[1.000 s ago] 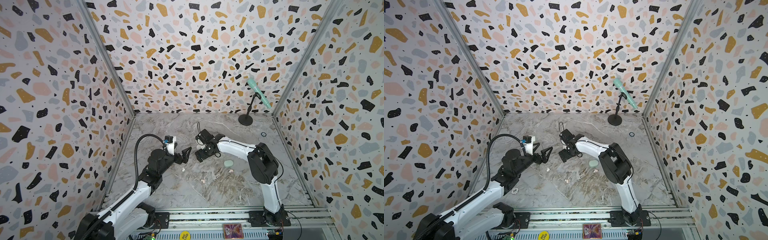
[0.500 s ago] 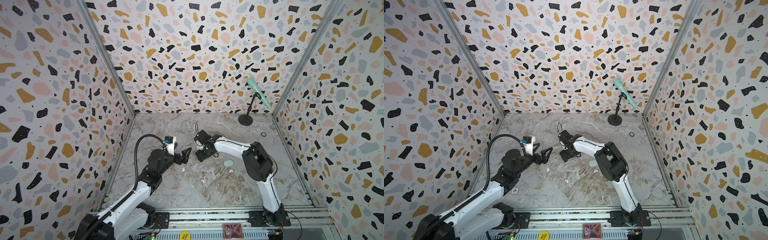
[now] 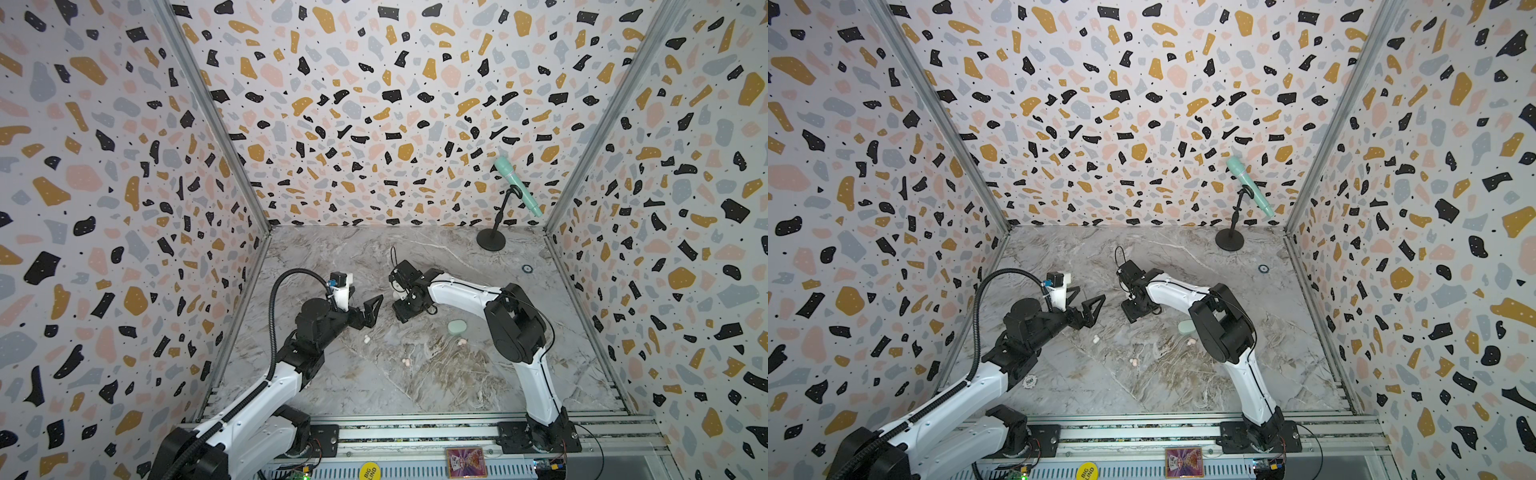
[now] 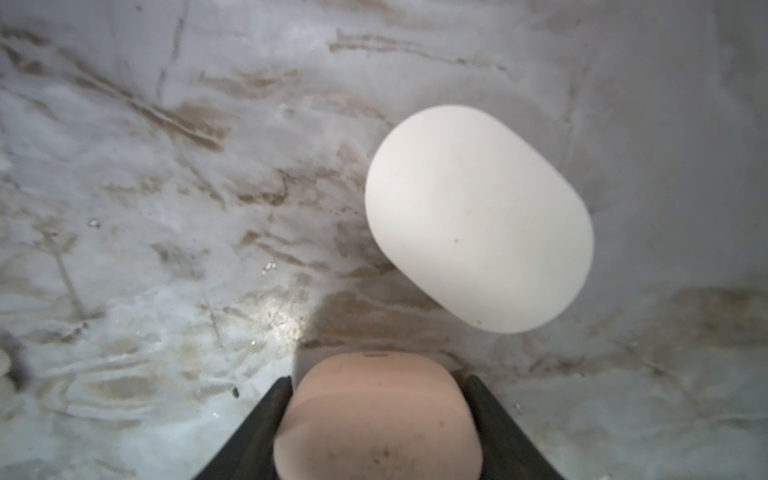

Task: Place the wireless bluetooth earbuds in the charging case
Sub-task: 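Lift the pink case toward the left gripper while the left gripper reaches to it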

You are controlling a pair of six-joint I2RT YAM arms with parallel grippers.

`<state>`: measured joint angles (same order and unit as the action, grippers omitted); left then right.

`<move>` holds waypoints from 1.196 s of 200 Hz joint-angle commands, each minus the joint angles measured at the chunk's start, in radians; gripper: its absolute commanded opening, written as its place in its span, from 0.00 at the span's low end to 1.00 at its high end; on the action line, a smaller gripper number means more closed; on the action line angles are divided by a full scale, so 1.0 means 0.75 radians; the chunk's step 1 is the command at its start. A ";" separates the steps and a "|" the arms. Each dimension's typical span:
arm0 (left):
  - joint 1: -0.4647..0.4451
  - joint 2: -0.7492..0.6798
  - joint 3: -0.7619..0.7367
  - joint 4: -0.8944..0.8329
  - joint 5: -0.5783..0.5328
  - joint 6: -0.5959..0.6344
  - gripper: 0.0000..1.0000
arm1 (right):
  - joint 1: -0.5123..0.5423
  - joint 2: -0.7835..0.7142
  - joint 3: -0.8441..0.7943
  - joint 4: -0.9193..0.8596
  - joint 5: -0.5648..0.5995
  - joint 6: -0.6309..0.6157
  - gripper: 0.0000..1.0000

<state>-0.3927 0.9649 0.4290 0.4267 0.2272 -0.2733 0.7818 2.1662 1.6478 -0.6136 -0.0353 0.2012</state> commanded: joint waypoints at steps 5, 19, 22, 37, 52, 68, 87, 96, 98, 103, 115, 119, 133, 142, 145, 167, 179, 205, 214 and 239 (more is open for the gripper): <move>0.008 0.031 -0.010 0.056 0.034 0.038 1.00 | -0.029 -0.136 0.014 -0.082 -0.018 0.057 0.57; 0.007 0.053 -0.010 0.075 0.041 0.051 1.00 | -0.050 -0.179 -0.010 -0.092 -0.034 0.079 0.57; 0.006 0.058 -0.012 0.083 0.042 0.054 1.00 | -0.056 -0.188 -0.013 -0.096 -0.036 0.084 0.57; 0.003 0.083 -0.025 0.134 0.060 0.061 1.00 | -0.078 -0.223 -0.019 -0.131 -0.061 0.108 0.57; -0.024 0.113 -0.025 0.165 0.058 0.098 1.00 | -0.101 -0.263 -0.021 -0.172 -0.079 0.127 0.57; -0.079 0.159 -0.008 0.175 0.055 0.163 1.00 | -0.121 -0.310 -0.022 -0.219 -0.098 0.139 0.57; -0.168 0.243 0.034 0.174 0.054 0.251 1.00 | -0.140 -0.373 -0.019 -0.279 -0.112 0.151 0.56; -0.209 0.290 0.060 0.177 0.056 0.297 1.00 | -0.148 -0.402 -0.012 -0.311 -0.119 0.155 0.56; -0.218 0.301 0.067 0.177 0.056 0.305 1.00 | -0.151 -0.408 -0.012 -0.319 -0.122 0.156 0.57; -0.238 0.329 0.082 0.179 0.057 0.328 1.00 | -0.155 -0.423 -0.007 -0.335 -0.126 0.156 0.57; -0.276 0.392 0.117 0.195 0.084 0.385 1.00 | -0.164 -0.462 0.001 -0.378 -0.132 0.167 0.57; -0.288 0.410 0.126 0.200 0.083 0.404 1.00 | -0.166 -0.475 0.004 -0.391 -0.137 0.166 0.57; -0.314 0.469 0.153 0.240 0.104 0.461 1.00 | -0.170 -0.514 0.014 -0.438 -0.146 0.170 0.57; -0.319 0.501 0.158 0.294 0.134 0.476 1.00 | -0.170 -0.540 0.021 -0.471 -0.149 0.172 0.57; -0.320 0.510 0.160 0.316 0.143 0.480 1.00 | -0.173 -0.546 0.024 -0.479 -0.149 0.173 0.57; -0.334 0.581 0.184 0.424 0.221 0.517 1.00 | -0.173 -0.596 0.042 -0.546 -0.164 0.186 0.57; -0.350 0.611 0.203 0.463 0.236 0.541 1.00 | -0.174 -0.624 0.039 -0.567 -0.176 0.202 0.57; -0.385 0.677 0.246 0.541 0.294 0.572 1.00 | -0.178 -0.693 0.017 -0.571 -0.214 0.249 0.57; -0.398 0.698 0.264 0.563 0.319 0.570 1.00 | -0.178 -0.713 0.005 -0.562 -0.228 0.266 0.57; -0.421 0.755 0.310 0.621 0.377 0.544 0.96 | -0.177 -0.756 -0.036 -0.525 -0.262 0.301 0.57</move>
<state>-0.6922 1.5043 0.6159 0.7658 0.4370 0.1219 0.6518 1.6592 1.6379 -0.9974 -0.1932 0.3840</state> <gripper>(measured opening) 0.977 0.625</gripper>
